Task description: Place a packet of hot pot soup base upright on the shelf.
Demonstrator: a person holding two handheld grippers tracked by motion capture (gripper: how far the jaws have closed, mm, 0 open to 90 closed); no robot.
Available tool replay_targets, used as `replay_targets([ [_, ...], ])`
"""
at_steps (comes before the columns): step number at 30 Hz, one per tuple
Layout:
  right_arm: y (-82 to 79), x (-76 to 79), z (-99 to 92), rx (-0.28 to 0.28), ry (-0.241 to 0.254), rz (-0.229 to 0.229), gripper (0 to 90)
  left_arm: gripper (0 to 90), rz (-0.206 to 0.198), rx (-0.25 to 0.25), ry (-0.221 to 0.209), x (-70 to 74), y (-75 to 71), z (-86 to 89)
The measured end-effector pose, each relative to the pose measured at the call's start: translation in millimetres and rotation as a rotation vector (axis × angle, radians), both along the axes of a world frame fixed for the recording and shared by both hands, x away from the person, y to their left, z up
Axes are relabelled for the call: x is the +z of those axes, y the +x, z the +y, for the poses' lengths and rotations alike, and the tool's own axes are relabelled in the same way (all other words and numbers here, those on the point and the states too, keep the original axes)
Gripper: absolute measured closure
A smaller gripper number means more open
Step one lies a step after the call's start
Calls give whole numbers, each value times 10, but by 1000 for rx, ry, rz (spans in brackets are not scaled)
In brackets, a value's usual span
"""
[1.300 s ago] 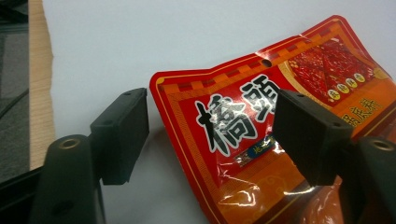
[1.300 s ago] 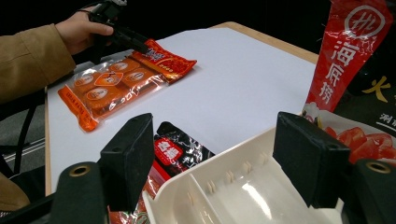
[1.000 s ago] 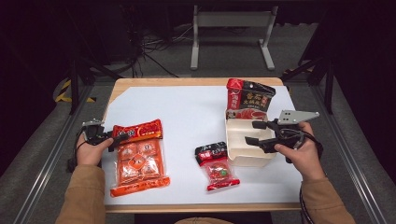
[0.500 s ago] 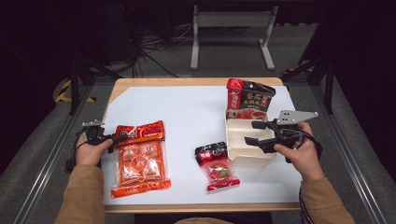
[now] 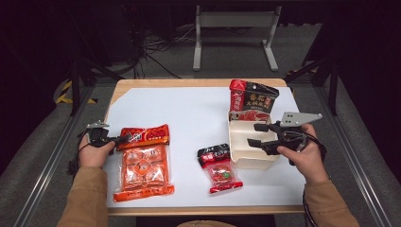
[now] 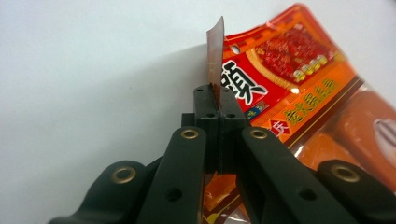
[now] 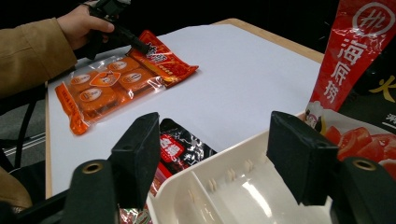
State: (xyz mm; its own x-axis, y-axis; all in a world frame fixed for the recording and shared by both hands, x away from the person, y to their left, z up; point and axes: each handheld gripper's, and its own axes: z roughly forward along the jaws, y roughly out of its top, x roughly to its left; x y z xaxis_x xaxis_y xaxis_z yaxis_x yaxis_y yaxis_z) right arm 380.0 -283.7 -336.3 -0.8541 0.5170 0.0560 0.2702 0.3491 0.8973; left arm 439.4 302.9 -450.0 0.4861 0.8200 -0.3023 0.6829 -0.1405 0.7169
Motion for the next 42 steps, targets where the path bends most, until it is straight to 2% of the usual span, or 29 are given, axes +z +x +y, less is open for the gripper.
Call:
replay_targets([
  [2,-6,4,8,3,3,5,370,900,-15,7,-42,47,-23,7],
  [6,-4,8,34,5,5,15,381,900,-48,4,-47,164,-66,2],
  [10,-7,0,65,9,4,26,393,900,-87,1,-81,311,-124,-2],
  [11,-8,-2,72,11,5,32,398,900,-106,-1,-79,365,-145,-4],
  [13,-9,-3,80,12,6,35,403,900,-113,-1,-84,401,-160,-11],
  [17,-18,14,93,13,14,44,400,900,-144,-1,-91,567,-231,-36],
  [22,-31,43,88,3,18,36,400,900,-214,-7,-107,783,-341,-63],
  [27,-43,63,95,3,26,34,395,900,-297,-2,-90,952,-442,-97],
  [29,-46,67,95,3,26,31,396,900,-330,-5,-97,1030,-498,-116],
  [31,-49,72,92,3,29,31,396,900,-343,-7,-99,1060,-518,-125],
  [35,-58,87,87,-1,31,29,392,900,-396,-48,-100,1210,-617,-202],
  [42,-74,102,96,2,43,33,389,900,-459,-115,-88,1437,-787,-352],
])
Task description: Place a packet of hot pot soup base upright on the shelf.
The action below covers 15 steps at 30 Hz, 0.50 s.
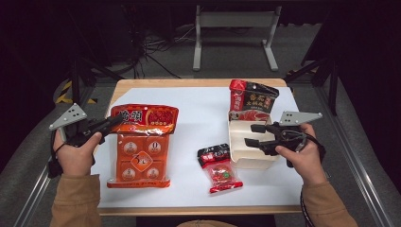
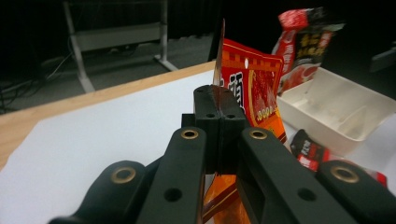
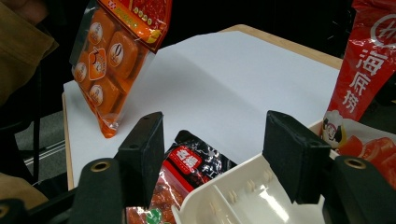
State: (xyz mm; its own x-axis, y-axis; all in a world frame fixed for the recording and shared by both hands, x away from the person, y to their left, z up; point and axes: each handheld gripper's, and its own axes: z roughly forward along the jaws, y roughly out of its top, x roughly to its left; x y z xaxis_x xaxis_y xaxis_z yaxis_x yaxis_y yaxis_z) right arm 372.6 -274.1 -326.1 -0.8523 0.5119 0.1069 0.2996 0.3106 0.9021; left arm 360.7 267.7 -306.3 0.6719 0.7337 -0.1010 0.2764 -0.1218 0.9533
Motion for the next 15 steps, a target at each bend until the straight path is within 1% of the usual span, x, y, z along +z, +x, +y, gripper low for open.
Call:
replay_targets([
  [3,-3,5,-3,0,4,0,386,900,-27,-6,17,44,-42,-30],
  [4,-2,2,-6,-2,7,3,386,900,-30,-11,16,54,-55,-31],
  [5,0,0,-13,-4,5,2,386,900,-43,-19,8,69,-71,-34],
  [6,2,-3,-20,-6,8,4,386,900,-43,-19,8,69,-71,-34],
  [8,2,-3,-25,-6,9,3,386,900,-69,-41,-4,124,-127,-58],
  [10,3,1,-25,-4,11,3,386,900,-84,-56,2,183,-186,-99],
  [12,12,-8,-22,6,19,13,382,900,-100,-70,3,229,-234,-144],
  [15,22,-28,-18,2,15,16,382,900,-113,-96,-6,277,-291,-190],
])
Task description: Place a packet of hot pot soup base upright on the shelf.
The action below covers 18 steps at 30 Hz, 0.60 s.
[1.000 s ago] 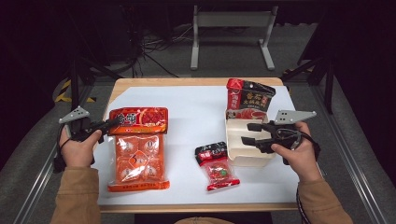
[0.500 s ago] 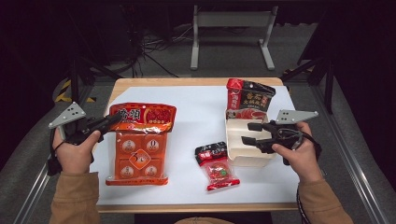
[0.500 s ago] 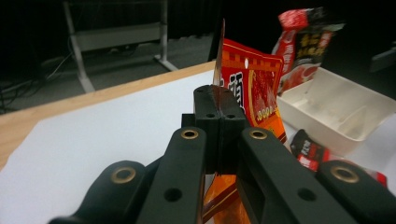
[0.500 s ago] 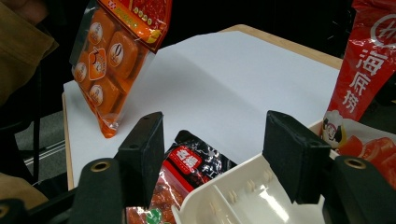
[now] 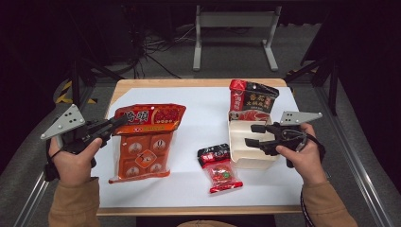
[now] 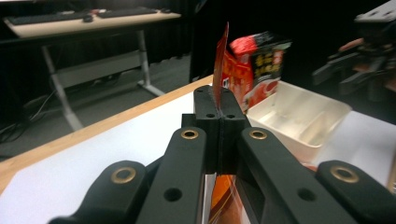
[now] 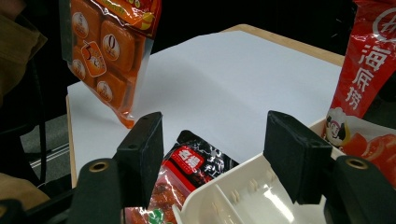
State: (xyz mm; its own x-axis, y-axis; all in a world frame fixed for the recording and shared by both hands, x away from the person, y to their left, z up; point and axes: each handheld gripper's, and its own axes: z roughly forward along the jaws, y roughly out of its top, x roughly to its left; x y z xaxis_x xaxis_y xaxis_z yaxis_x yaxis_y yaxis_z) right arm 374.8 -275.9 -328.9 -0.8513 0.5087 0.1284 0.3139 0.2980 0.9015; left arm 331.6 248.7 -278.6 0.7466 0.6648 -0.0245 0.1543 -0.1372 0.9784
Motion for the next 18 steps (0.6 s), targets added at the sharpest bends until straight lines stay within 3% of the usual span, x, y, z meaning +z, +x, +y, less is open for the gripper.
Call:
replay_targets([
  [5,-10,15,23,13,4,-9,381,900,-31,-43,-3,78,-93,-77],
  [10,-4,7,72,40,14,0,378,900,-53,-47,13,107,-126,-115],
  [18,4,31,188,51,26,-28,334,900,-68,-55,-28,113,-114,-123],
])
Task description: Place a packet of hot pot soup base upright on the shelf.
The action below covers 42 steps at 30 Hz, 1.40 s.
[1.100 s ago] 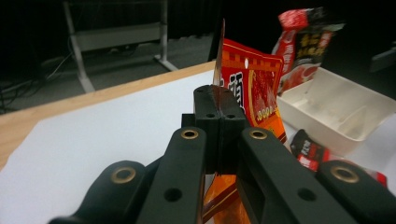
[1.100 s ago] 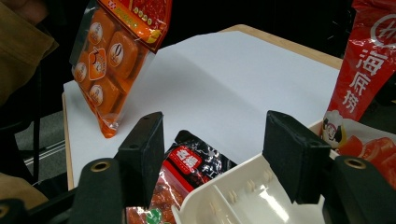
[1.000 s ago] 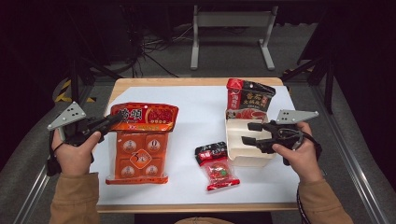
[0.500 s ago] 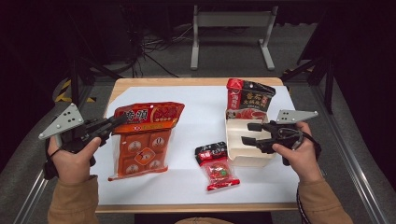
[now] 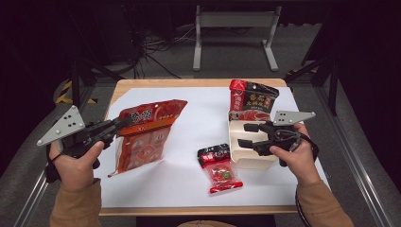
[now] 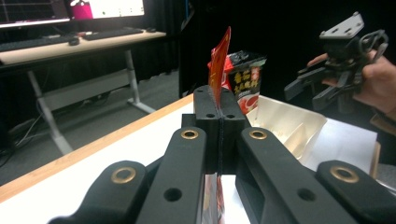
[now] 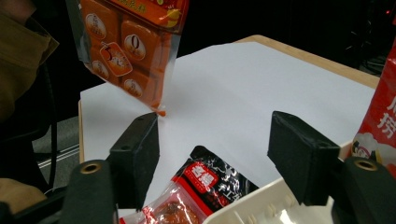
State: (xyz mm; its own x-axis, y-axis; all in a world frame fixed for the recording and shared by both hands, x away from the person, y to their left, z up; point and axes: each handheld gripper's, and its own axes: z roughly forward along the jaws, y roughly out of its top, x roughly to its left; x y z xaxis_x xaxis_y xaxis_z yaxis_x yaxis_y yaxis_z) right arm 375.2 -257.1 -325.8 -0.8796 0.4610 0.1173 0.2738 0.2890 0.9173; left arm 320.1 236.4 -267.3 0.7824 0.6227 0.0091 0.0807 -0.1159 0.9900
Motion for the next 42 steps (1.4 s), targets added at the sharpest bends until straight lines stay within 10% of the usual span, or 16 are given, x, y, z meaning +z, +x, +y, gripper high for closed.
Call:
replay_targets([
  [42,179,-146,787,46,-2,-148,220,900,-42,-178,-29,75,107,-661],
])
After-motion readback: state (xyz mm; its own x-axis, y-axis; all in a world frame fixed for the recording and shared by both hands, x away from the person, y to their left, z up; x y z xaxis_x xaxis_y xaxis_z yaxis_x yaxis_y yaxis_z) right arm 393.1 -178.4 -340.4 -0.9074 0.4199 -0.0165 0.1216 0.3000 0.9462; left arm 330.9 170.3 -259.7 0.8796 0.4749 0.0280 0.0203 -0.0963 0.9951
